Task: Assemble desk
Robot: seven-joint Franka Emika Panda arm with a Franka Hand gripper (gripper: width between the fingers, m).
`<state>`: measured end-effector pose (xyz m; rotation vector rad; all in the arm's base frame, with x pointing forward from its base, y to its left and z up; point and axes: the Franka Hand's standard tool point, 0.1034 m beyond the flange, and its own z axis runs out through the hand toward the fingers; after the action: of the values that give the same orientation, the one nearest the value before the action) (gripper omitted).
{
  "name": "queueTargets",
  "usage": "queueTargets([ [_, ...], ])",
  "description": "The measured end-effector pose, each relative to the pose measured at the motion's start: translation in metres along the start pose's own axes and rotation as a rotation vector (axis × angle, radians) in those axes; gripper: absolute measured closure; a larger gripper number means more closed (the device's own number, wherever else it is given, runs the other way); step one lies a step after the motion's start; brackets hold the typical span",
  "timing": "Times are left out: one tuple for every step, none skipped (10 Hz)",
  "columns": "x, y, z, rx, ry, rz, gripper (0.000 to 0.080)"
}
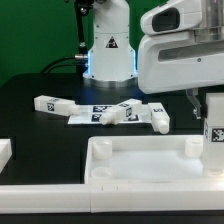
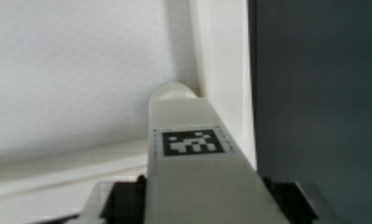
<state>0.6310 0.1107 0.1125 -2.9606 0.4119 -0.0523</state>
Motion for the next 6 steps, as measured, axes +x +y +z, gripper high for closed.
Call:
queueTargets([
  [-0.0035,0.0017,0.0012,0.0,0.02,0.141,0.0504],
  [-0.0028,0.0025,0.0015,0.015,0.033,0.305,0.0504],
  [-0.0021,0.002,0.0017,0.039,0.03,0.527,0.0508],
  [-0.0024,-0.0002,0.0022,0.065,0.013,0.724,0.0508],
  [-0.0012,-0.0005,0.0024,0.082,-0.006,0.828,0.0509],
  [-0.0017,-0.0012,0.0025,0.082,-0.007,0.873,0.0509],
])
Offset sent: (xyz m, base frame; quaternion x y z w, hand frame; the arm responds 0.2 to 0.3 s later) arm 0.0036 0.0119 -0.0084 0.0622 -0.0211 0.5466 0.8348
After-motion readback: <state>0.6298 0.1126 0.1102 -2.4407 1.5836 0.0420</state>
